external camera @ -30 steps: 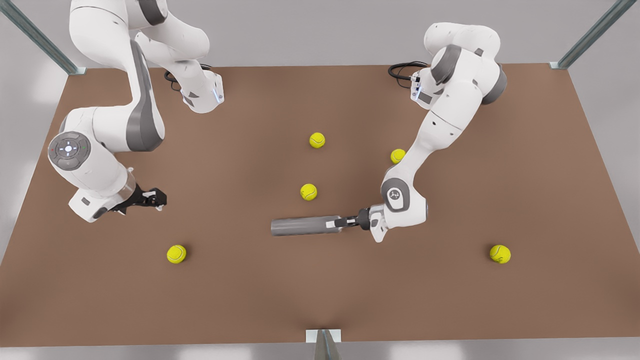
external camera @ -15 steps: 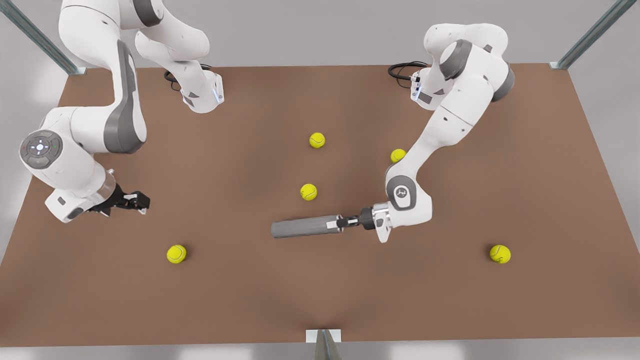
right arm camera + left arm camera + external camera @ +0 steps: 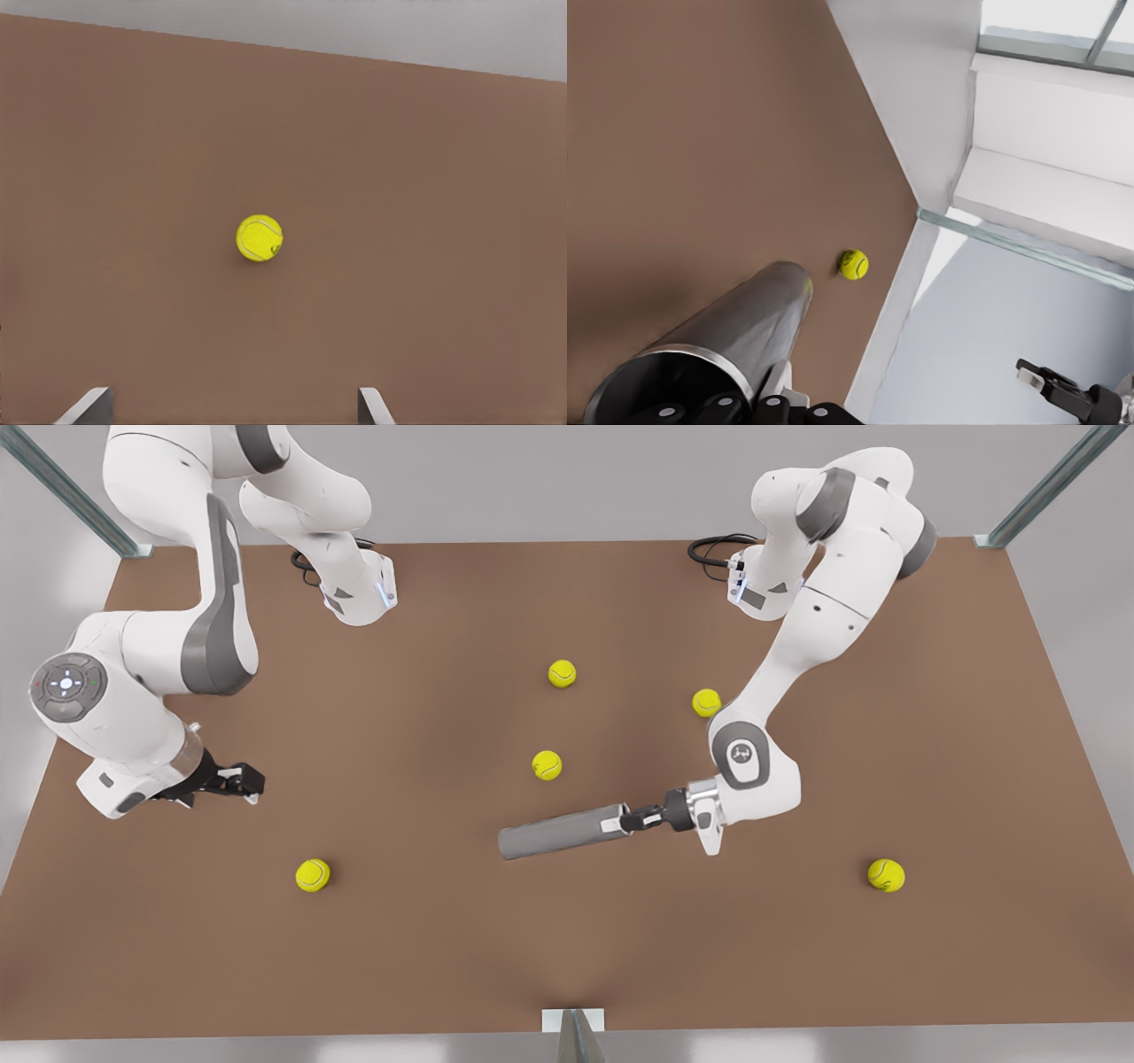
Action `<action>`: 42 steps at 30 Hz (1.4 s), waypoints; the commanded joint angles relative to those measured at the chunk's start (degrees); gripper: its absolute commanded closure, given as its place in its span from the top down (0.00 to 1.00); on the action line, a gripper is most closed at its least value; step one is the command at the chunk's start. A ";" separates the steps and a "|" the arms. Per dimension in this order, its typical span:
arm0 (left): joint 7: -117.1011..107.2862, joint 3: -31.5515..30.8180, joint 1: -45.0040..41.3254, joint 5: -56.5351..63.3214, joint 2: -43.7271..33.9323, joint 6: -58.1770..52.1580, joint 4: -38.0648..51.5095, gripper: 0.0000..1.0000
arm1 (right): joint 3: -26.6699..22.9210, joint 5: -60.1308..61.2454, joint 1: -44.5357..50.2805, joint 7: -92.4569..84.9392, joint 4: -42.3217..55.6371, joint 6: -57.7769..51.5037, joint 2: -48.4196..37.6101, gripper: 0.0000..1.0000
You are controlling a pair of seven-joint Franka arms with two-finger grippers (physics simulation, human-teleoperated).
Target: Put the tennis tube upright
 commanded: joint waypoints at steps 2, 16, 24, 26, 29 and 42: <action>-2.95 0.04 0.23 4.94 -1.05 -0.90 -0.10 0.21 | 0.00 0.09 -0.19 0.00 -0.09 0.06 0.00 1.00; -20.80 0.22 5.33 20.15 -11.77 -8.64 -6.96 0.21 | 0.08 0.09 0.16 0.08 -0.09 -0.03 0.26 1.00; -26.51 0.22 11.57 31.48 -16.08 -16.02 -7.22 0.21 | 0.00 0.09 0.07 0.08 -0.44 0.14 0.35 1.00; -27.56 0.22 12.80 33.86 -17.05 -17.78 -7.13 0.21 | 0.00 0.09 -0.02 0.08 -0.44 0.14 0.44 1.00; -29.06 0.22 12.97 36.32 -18.19 -18.66 -7.13 0.21 | 0.00 0.09 -0.19 0.08 -0.52 0.14 0.44 1.00; -34.42 0.31 14.73 53.72 -23.11 -22.44 -6.52 0.21 | 0.00 0.18 -0.89 0.08 -0.26 0.06 0.44 1.00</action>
